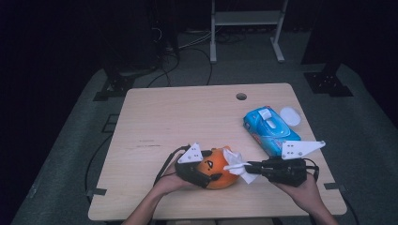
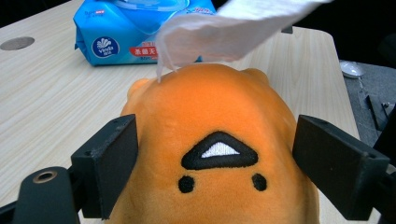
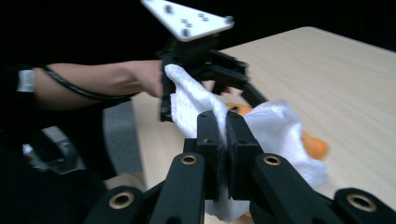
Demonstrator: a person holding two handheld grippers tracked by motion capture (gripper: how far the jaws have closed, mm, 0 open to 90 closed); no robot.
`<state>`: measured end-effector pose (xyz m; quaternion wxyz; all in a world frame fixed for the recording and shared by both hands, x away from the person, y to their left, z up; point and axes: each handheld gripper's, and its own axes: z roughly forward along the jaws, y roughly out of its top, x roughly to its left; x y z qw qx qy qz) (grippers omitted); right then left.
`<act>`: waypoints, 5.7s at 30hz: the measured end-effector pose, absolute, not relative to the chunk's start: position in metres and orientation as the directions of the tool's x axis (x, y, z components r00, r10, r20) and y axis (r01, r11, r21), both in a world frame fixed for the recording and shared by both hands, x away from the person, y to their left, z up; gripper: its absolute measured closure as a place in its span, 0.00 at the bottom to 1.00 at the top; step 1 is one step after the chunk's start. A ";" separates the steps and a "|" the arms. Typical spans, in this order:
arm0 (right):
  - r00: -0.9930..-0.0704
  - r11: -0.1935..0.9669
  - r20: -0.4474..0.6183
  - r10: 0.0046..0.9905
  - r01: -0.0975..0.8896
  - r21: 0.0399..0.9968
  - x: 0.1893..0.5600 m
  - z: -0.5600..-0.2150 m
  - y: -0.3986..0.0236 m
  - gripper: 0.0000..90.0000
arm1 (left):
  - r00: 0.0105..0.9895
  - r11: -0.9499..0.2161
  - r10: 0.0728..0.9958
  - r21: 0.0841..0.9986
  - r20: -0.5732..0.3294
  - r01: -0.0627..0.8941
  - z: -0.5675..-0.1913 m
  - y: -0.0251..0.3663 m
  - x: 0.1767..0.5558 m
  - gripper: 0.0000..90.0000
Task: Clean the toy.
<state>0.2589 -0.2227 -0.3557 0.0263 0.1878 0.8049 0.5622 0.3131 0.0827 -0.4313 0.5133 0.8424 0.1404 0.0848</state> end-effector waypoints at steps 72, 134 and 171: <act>-0.930 0.480 0.097 0.354 0.270 0.835 0.318 -0.418 -0.175 0.89 | 0.967 -0.481 0.254 0.863 -0.030 0.153 -0.439 0.107 0.350 0.28; -0.925 0.448 0.089 0.371 0.262 0.855 0.307 -0.423 -0.182 0.89 | 0.945 -0.443 0.312 0.864 -0.103 0.240 -0.442 0.109 0.356 0.30; -0.896 0.391 0.105 0.432 0.291 0.873 0.314 -0.415 -0.191 0.89 | 0.952 -0.455 0.291 0.862 -0.095 0.225 -0.433 0.101 0.348 0.35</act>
